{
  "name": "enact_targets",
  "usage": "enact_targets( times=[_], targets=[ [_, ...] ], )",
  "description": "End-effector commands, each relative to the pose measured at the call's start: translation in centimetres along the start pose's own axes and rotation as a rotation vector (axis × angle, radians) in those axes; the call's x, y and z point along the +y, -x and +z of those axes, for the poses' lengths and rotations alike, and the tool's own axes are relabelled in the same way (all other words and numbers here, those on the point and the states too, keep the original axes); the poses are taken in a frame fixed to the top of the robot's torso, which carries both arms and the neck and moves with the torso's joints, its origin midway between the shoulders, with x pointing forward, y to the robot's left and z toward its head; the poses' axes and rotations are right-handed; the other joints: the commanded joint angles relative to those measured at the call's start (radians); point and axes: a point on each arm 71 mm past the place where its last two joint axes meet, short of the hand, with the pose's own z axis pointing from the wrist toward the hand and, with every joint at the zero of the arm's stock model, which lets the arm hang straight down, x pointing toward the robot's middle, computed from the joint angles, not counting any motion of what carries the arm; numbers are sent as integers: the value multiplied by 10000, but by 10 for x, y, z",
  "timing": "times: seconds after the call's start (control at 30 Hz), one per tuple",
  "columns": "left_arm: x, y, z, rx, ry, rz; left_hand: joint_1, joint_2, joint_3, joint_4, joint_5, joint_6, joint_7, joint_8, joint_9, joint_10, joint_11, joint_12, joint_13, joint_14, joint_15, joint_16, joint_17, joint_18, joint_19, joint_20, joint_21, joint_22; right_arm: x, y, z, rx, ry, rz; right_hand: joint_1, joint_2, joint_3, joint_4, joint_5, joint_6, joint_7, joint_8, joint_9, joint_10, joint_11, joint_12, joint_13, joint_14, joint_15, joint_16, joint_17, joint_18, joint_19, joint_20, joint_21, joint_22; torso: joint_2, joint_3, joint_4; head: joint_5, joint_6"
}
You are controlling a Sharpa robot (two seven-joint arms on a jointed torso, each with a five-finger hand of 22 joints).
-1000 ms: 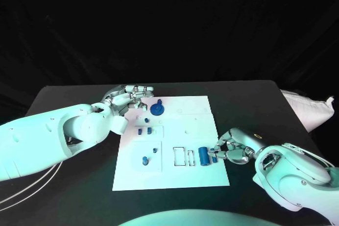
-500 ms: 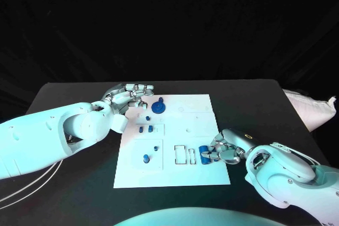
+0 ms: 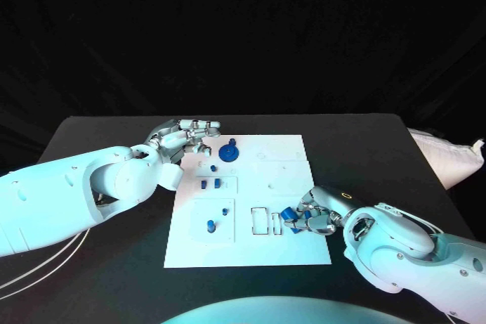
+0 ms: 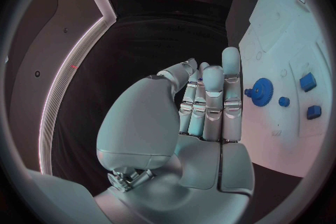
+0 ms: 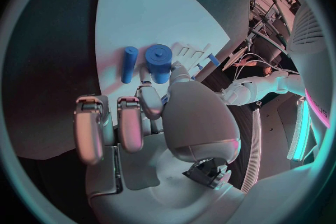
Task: Assemble the parts on the task board
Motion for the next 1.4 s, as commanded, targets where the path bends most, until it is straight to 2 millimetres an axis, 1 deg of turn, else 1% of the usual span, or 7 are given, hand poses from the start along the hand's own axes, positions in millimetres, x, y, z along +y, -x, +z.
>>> enact_targets(
  times=[0.03,0.2,0.3,0.5,0.8,1.0,1.4],
  targets=[
    [0,-3,0,247,-37,-37,64,63,-36,-46,30,-74,5,44,-12,-81,-10,43,16,-76,-14,42,-3,190,-31,33,-58,-8,-1,-11,1,498,-9,-983,207,48,-56,-36,25,-54,-2,74,24,81,-19,328,1075,786,36,62,1261,-175,641,32,42,1830,11,-14,46,-5,-24],
    [0,-2,0,243,-18,-36,62,63,-44,-51,29,-77,5,52,-11,-89,-9,60,20,-84,-13,37,-20,190,-33,34,-59,-8,1,-18,2,635,33,-1153,306,88,-70,-46,36,-19,-14,140,81,83,-27,330,1114,785,32,61,1263,-176,642,32,46,1837,8,-16,54,29,-58],
    [0,-2,0,238,-12,-36,62,63,-44,-51,29,-77,5,52,-11,-89,-9,60,20,-84,-13,37,-20,190,-33,34,-59,-8,3,-17,2,299,105,-913,442,185,-59,-54,352,37,-42,225,159,121,-53,377,1209,787,11,72,1287,-179,647,21,55,1854,3,-28,49,36,-62],
    [0,-2,0,268,-2,-45,62,63,-44,-51,29,-77,5,52,-11,-89,-9,60,20,-84,-13,37,-20,190,-33,34,-59,-8,7,-8,-3,-883,301,134,737,440,37,-87,726,252,-153,399,336,186,-148,405,1321,808,-58,132,1407,-201,695,-31,113,1950,15,-24,86,36,-49],
    [1,-2,-1,273,19,-54,62,63,-44,-51,29,-77,5,52,-11,-89,-9,60,20,-84,-13,37,-20,190,-33,34,-59,-8,14,7,-15,-1504,295,1816,677,502,-38,39,1134,286,-190,416,475,225,-191,357,1369,816,-104,156,1460,-221,736,-87,162,2031,1,-51,118,-14,-25],
    [2,-3,0,316,41,-69,61,64,-49,-55,29,-81,6,57,-11,-98,-9,73,22,-88,-12,37,-26,190,-36,35,-59,-8,22,6,-15,-1000,306,2247,452,560,-145,67,1143,283,-186,399,525,223,-184,297,1355,816,-100,156,1462,-220,734,-89,159,2028,14,-59,166,-28,-21],
    [2,-6,1,374,58,-85,61,64,-49,-55,29,-81,6,57,-11,-98,-9,73,22,-88,-12,37,-26,190,-36,35,-59,-8,39,-13,-5,870,454,1982,-155,845,-441,76,923,341,-212,371,688,182,-196,44,1257,801,-107,115,1399,-216,725,-90,148,2015,25,-82,186,-6,-33]
  ],
)
